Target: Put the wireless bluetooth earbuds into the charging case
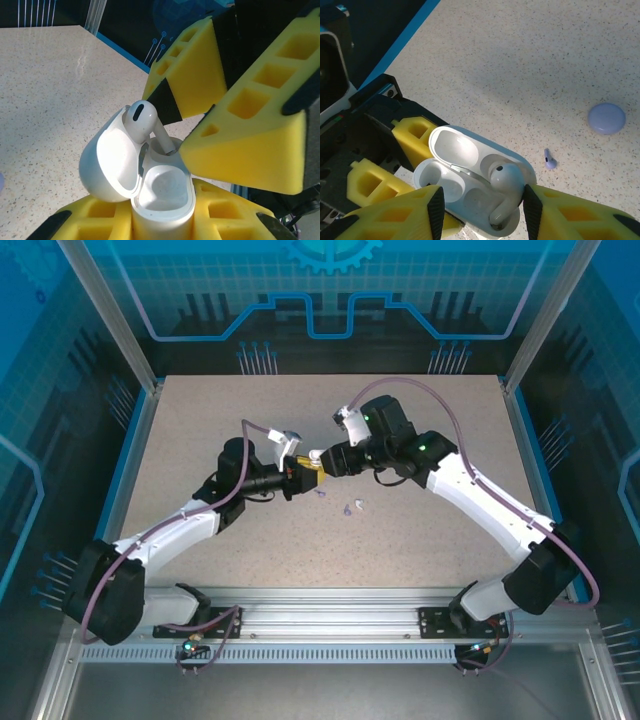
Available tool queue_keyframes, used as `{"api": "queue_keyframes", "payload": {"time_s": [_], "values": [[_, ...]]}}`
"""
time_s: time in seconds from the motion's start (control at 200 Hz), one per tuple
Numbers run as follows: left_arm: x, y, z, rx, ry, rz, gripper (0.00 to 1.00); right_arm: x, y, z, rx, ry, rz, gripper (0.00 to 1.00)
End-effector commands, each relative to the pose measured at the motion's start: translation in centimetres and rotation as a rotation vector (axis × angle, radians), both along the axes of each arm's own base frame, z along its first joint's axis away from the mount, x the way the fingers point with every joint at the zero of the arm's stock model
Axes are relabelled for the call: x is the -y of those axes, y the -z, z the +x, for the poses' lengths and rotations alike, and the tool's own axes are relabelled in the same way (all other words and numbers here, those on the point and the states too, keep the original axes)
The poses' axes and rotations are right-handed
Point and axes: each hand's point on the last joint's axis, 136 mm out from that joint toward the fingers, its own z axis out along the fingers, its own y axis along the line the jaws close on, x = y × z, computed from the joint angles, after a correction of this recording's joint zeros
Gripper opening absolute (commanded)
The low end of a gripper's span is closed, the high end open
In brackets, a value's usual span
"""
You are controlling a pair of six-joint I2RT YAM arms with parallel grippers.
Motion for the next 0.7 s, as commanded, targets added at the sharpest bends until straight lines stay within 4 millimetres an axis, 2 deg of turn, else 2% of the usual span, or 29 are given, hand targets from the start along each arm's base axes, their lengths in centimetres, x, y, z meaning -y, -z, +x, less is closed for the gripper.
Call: {"api": "queue_keyframes", "payload": {"time_s": [0.0, 0.18, 0.355, 0.505, 0.695], "values": [[0.2, -1.2, -0.9, 0.076, 0.032, -0.014, 0.06, -0.6, -2.0, -1.5, 0.029, -0.066, 0.033, 0.48], [0.2, -1.5, -1.0, 0.086, 0.035, -0.017, 0.06, -0.6, -2.5, -1.8, 0.039, -0.080, 0.040, 0.49], [0.1, -2.1, -1.5, 0.104, 0.049, -0.025, 0.06, -0.1, -1.7, -1.6, 0.029, -0.062, 0.000, 0.49], [0.1, -2.4, -1.8, 0.120, 0.057, -0.024, 0.06, 0.2, -1.8, -1.6, 0.034, -0.051, -0.006, 0.49], [0.0, -2.2, -2.1, 0.124, 0.064, -0.015, 0.06, 0.1, -3.4, -2.1, 0.063, -0.068, 0.035, 0.51]]}}
